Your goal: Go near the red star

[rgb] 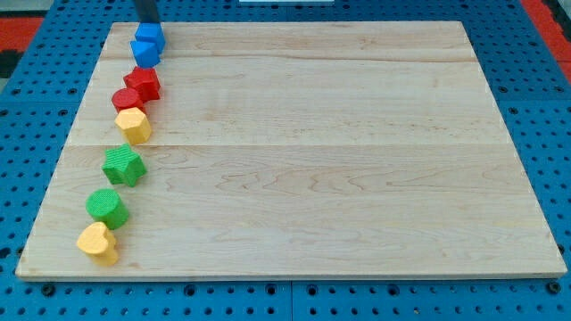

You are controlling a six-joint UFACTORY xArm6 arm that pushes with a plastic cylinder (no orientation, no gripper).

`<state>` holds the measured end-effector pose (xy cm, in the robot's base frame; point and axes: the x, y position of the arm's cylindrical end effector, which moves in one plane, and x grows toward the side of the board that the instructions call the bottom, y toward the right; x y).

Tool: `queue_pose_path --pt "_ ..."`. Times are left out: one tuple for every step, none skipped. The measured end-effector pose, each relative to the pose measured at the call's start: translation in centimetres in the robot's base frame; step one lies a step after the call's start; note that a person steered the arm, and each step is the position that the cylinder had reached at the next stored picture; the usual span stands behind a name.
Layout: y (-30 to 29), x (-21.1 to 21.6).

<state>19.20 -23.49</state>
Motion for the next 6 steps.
queue_pose_path --pt "-2.3 1.9" --pt "-4.1 5.0" --pt "-6.2 6.2" --pt "-7.0 6.9" --pt "-6.9 9.5" --pt "-5.5 11.8"
